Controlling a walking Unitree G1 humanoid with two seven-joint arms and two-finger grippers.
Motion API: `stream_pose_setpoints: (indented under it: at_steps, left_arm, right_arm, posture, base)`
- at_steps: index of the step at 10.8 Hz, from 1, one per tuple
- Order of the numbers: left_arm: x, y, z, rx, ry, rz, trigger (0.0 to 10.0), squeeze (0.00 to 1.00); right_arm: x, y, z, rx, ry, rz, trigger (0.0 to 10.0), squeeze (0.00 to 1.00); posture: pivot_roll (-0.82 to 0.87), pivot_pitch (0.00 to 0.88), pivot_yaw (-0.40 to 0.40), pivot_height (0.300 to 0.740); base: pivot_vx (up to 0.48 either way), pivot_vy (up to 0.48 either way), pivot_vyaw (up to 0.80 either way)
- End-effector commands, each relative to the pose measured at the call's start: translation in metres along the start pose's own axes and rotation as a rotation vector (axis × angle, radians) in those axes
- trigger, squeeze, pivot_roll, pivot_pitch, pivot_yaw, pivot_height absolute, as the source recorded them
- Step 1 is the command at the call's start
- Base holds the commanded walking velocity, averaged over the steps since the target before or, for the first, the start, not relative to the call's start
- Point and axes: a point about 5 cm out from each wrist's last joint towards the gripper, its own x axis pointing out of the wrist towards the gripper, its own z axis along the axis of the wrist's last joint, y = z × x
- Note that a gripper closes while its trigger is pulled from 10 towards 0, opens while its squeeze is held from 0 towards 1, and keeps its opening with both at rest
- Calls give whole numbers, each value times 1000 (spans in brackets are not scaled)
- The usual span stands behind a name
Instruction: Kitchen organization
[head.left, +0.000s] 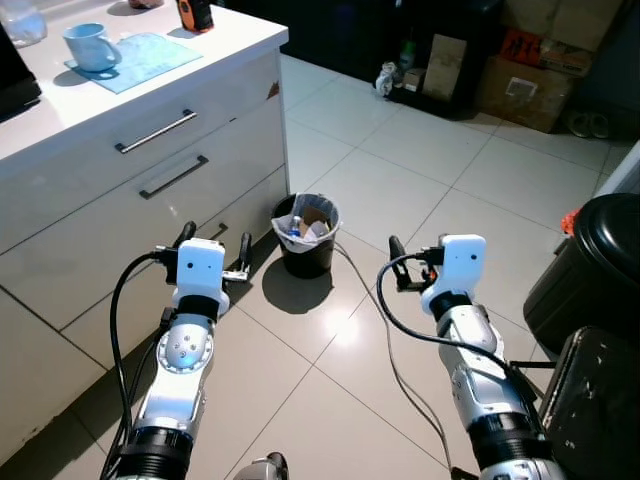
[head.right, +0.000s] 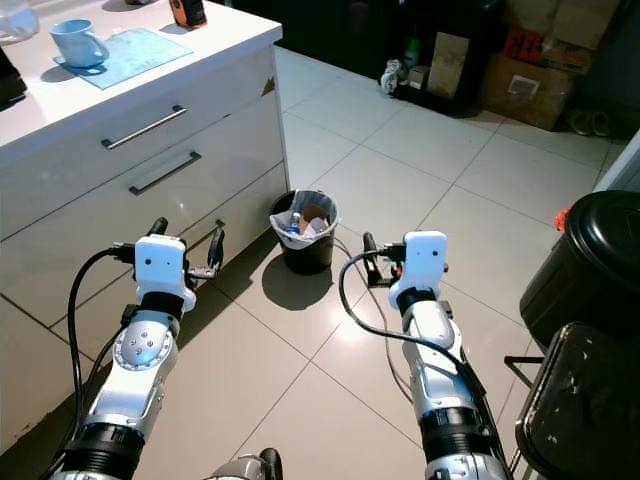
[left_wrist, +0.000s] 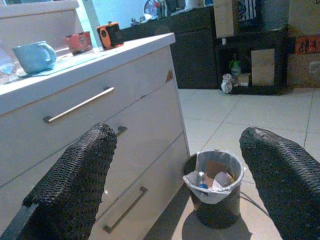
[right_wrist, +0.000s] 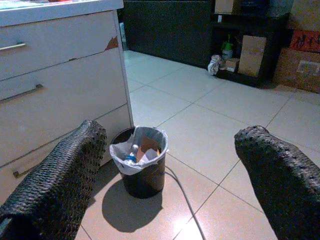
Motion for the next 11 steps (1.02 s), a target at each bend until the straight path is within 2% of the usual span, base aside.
stream_pose_setpoints:
  at_steps: [1, 3, 5, 11]
  left_arm:
    - [-2, -1, 1, 8, 11, -14, 10000, 0]
    - [-4, 0, 1, 13, 15, -1, 10000, 0]
    - [-5, 5, 4, 15, 12, 11, 10000, 0]
    - [-5, -2, 2, 9, 34, -5, 10000, 0]
  right_arm:
    - [-4, 1, -5, -5, 21, -1, 10000, 0]
    - [-9, -2, -13, -12, 47, -10, 10000, 0]
    - [-9, -2, -4, -20, 20, 4, 10000, 0]
    - [-7, -1, 1, -39, 11, 22, 10000, 0]
  posture:
    - [-10, 77, 51, 740]
    - [-6, 75, 48, 740]
    - [-14, 74, 49, 740]
    - [-19, 67, 43, 740]
  base:
    - [0, 0, 0]
    - [0, 0, 0]
    - [0, 0, 0]
    - [0, 0, 800]
